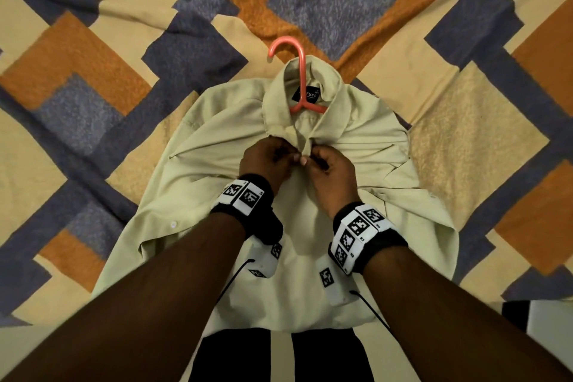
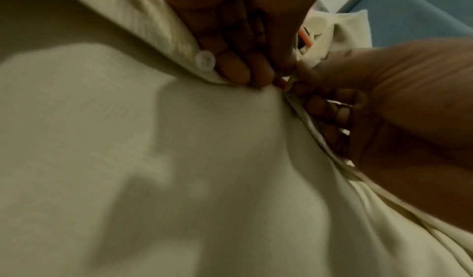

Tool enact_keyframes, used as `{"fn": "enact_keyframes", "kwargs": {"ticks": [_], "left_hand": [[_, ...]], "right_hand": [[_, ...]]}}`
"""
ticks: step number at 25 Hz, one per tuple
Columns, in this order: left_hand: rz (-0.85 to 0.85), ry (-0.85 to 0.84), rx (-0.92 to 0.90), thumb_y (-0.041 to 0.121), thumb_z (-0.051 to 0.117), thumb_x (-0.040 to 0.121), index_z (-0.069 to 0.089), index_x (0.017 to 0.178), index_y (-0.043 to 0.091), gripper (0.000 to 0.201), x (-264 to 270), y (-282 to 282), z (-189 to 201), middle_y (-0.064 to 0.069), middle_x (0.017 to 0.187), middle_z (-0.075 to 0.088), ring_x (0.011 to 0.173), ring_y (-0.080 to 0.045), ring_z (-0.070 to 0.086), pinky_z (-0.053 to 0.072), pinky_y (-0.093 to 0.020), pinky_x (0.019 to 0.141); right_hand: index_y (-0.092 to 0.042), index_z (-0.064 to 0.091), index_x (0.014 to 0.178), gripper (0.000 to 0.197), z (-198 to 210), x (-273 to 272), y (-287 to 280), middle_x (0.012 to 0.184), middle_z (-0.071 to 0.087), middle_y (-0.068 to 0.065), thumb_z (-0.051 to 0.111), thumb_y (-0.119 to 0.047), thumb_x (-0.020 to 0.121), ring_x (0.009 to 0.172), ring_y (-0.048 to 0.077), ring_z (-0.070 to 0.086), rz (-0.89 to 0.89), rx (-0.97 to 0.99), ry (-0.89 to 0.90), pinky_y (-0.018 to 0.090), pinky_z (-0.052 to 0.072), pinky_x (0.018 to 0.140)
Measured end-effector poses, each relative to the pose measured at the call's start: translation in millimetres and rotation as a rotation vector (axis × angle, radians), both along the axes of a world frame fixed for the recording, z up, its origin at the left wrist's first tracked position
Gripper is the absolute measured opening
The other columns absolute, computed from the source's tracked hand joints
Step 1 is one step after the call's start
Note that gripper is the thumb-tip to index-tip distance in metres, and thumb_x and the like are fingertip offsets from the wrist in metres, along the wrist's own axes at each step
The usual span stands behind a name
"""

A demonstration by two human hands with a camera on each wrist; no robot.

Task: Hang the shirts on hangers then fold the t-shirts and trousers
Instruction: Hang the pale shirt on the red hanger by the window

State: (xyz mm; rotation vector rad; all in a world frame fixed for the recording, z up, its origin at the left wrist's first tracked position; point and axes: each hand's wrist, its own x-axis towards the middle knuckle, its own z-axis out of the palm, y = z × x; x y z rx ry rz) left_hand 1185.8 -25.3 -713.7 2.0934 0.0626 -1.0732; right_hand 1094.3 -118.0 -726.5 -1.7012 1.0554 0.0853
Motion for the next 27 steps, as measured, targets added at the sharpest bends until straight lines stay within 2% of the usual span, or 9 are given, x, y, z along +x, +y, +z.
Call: {"fn": "enact_keyframes", "kwargs": {"ticks": [4, 9, 11, 14, 17, 20, 23, 25, 27], "left_hand": [[0.050, 0.095, -0.047, 0.007, 0.067, 0.085, 0.062, 0.066, 0.024, 0.026, 2, 0, -1, 0.010, 0.050, 0.061, 0.049, -0.015, 0.056, 0.047, -0.029, 0.061], [-0.014, 0.036, -0.021, 0.011, 0.065, 0.084, 0.061, 0.061, 0.027, 0.028, 4, -4, 1, -0.007, 0.064, 0.068, 0.062, -0.031, 0.066, 0.057, -0.045, 0.073], [0.006, 0.022, -0.014, 0.014, 0.068, 0.083, 0.062, 0.062, 0.027, 0.025, 2, -5, 4, -0.009, 0.067, 0.069, 0.066, -0.031, 0.067, 0.056, -0.045, 0.075], [0.009, -0.018, -0.031, 0.020, 0.071, 0.081, 0.071, 0.078, 0.019, 0.004, 0, -4, 4, -0.009, 0.069, 0.069, 0.066, -0.025, 0.067, 0.056, -0.036, 0.075], [0.085, 0.019, -0.087, 0.022, 0.074, 0.077, 0.074, 0.078, 0.018, 0.004, -2, 1, 5, -0.004, 0.064, 0.068, 0.057, -0.013, 0.059, 0.050, -0.029, 0.067], [0.130, 0.070, -0.137, 0.021, 0.078, 0.076, 0.075, 0.074, 0.019, 0.004, -3, 6, 8, -0.002, 0.063, 0.068, 0.055, -0.007, 0.057, 0.047, -0.025, 0.064], [0.085, 0.037, -0.132, 0.024, 0.080, 0.075, 0.077, 0.083, 0.017, 0.011, -7, 3, 13, 0.002, 0.072, 0.072, 0.064, -0.002, 0.062, 0.051, -0.017, 0.068], [0.020, -0.051, -0.092, 0.024, 0.075, 0.080, 0.076, 0.092, 0.014, 0.015, -10, 0, 14, -0.001, 0.082, 0.073, 0.075, -0.005, 0.064, 0.047, -0.010, 0.071], [-0.079, -0.127, -0.056, 0.025, 0.069, 0.086, 0.075, 0.098, 0.014, 0.018, -10, 1, 15, -0.004, 0.091, 0.073, 0.088, -0.010, 0.065, 0.045, -0.011, 0.078]], "right_hand": [[-0.013, 0.074, 0.092, 0.030, -3, -2, 0, 0.088, 0.071, 0.005, 0.062, -0.036, 0.077, 0.085, 0.027, 0.064, 0.059, -0.047, -0.018, 0.045, 0.052, 0.081], [-0.004, 0.074, 0.080, 0.022, 3, 0, 0, 0.075, 0.070, 0.011, 0.064, -0.024, 0.075, 0.070, 0.022, 0.062, 0.001, -0.017, -0.090, 0.035, 0.049, 0.072], [-0.008, 0.074, 0.078, 0.008, 6, 0, 1, 0.069, 0.068, 0.003, 0.069, -0.014, 0.079, 0.066, 0.008, 0.058, -0.041, 0.070, -0.101, 0.030, 0.048, 0.070], [-0.007, 0.074, 0.092, 0.014, 7, -2, -4, 0.081, 0.070, -0.003, 0.063, 0.000, 0.087, 0.070, -0.006, 0.059, -0.109, 0.174, -0.075, 0.015, 0.046, 0.076], [-0.001, 0.073, 0.101, 0.017, 6, -4, -12, 0.094, 0.072, 0.007, 0.062, -0.001, 0.088, 0.085, 0.006, 0.064, -0.069, 0.212, -0.076, 0.019, 0.048, 0.085], [-0.008, 0.073, 0.100, 0.018, 7, -5, -13, 0.083, 0.072, -0.003, 0.065, -0.001, 0.086, 0.079, 0.004, 0.063, -0.043, 0.214, -0.082, 0.021, 0.049, 0.084], [-0.015, 0.071, 0.098, 0.021, 7, -6, -14, 0.064, 0.066, -0.022, 0.066, 0.001, 0.085, 0.066, -0.008, 0.059, -0.031, 0.221, -0.092, 0.015, 0.047, 0.076], [-0.015, 0.071, 0.099, 0.025, 6, -7, -15, 0.066, 0.067, -0.024, 0.065, 0.005, 0.084, 0.070, -0.008, 0.061, -0.041, 0.239, -0.100, 0.016, 0.049, 0.080], [-0.014, 0.070, 0.101, 0.027, 7, -7, -14, 0.068, 0.069, -0.023, 0.066, 0.006, 0.083, 0.073, -0.007, 0.063, -0.038, 0.249, -0.110, 0.014, 0.049, 0.081]]}}
